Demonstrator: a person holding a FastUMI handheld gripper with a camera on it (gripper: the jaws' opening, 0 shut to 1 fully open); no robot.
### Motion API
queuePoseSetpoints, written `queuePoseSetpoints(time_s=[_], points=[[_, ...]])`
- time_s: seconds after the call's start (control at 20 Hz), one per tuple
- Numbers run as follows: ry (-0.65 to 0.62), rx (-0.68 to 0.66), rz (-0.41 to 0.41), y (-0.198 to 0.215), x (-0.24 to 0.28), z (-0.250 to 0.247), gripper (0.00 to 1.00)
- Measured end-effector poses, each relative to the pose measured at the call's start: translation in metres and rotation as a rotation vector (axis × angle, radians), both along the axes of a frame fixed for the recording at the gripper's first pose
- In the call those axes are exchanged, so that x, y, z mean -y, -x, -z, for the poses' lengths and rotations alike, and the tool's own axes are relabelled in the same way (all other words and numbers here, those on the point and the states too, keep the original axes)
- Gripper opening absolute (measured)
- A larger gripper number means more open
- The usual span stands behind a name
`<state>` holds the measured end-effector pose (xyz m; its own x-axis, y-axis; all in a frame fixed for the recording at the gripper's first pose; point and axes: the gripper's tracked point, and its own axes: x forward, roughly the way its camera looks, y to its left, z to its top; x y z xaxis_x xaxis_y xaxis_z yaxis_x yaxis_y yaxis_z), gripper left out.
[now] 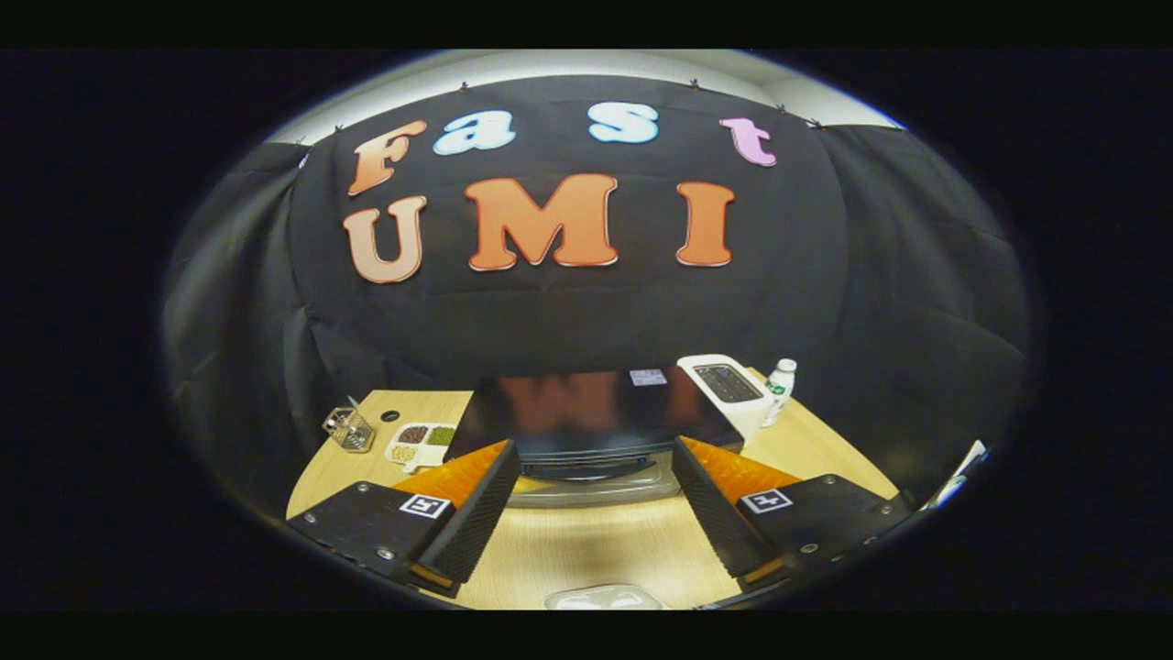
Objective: Open the toaster oven, put the food inside, and close the toaster oven door.
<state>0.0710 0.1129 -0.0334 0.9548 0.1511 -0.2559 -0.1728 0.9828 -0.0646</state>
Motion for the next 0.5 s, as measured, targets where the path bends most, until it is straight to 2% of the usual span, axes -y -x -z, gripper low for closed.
queuePoseSetpoints(time_s=[0.2,0.5], points=[[-0.042,0.021,0.004,0.02,0.002,-0.024,0.99],[-0.038,0.051,0.021,0.033,0.008,-0.035,0.99]])
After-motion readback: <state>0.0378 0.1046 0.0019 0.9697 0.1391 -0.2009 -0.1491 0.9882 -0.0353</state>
